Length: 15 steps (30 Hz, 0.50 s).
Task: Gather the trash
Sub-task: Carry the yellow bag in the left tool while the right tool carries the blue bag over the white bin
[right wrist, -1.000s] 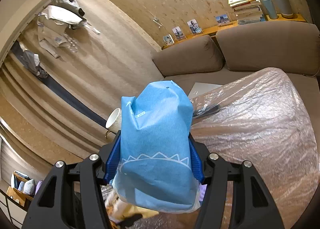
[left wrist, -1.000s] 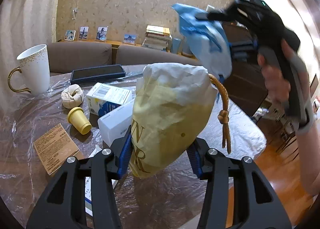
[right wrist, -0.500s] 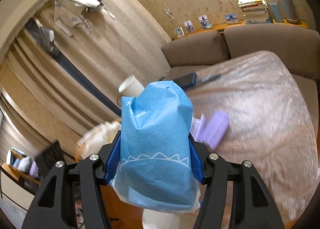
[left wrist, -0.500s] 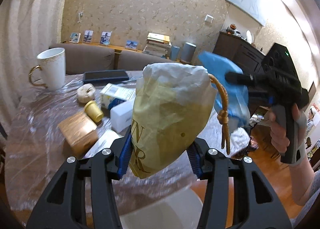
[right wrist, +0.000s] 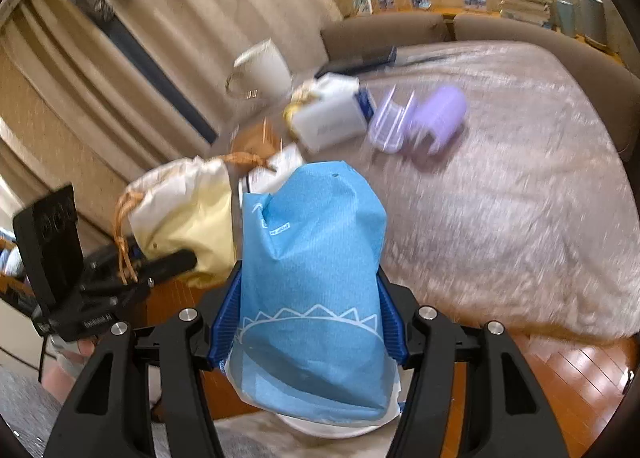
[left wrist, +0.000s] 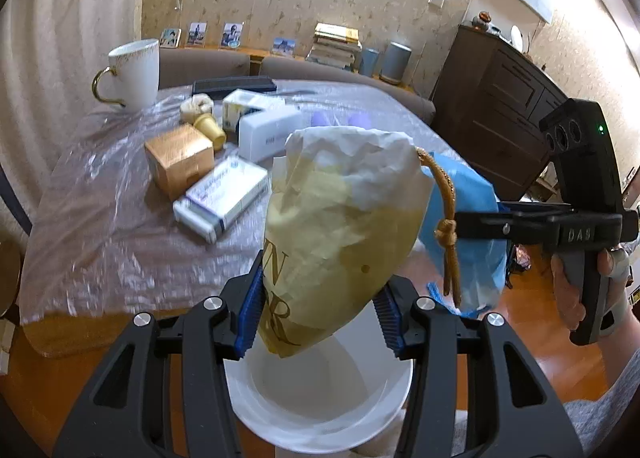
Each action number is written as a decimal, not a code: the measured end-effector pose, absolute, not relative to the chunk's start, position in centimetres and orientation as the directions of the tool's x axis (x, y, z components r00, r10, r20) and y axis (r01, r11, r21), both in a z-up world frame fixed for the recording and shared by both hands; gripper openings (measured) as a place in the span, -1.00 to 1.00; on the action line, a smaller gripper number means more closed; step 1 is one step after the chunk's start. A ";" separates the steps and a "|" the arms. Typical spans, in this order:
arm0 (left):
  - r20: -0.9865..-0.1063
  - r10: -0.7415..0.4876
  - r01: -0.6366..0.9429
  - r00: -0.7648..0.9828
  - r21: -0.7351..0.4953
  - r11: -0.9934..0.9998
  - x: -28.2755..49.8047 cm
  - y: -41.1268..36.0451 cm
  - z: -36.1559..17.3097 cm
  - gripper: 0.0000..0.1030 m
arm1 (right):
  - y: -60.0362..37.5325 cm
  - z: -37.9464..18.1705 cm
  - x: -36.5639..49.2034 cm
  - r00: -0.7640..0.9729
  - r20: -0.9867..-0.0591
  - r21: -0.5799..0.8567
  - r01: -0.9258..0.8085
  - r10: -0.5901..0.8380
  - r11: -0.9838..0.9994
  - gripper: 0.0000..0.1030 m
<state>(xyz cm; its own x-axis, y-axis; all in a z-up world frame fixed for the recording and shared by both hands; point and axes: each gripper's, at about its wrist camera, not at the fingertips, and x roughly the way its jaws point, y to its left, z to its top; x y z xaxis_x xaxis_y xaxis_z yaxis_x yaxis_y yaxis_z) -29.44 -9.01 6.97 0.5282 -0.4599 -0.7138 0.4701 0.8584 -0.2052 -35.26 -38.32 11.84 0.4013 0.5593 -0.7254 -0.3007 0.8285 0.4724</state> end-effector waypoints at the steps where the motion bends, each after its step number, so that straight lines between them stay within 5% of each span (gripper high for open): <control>1: -0.719 -0.452 0.467 0.527 -0.199 0.861 -29.7 -9.0 6.8 -0.03 | -38.2 11.5 -35.5 0.392 -0.735 0.466 -0.301 0.553 0.832 0.13; 15: -0.809 -0.394 0.433 0.437 -0.195 0.880 -33.1 -8.8 1.6 -0.03 | -35.9 6.4 -37.5 0.278 -0.811 0.440 -0.288 0.514 0.851 0.13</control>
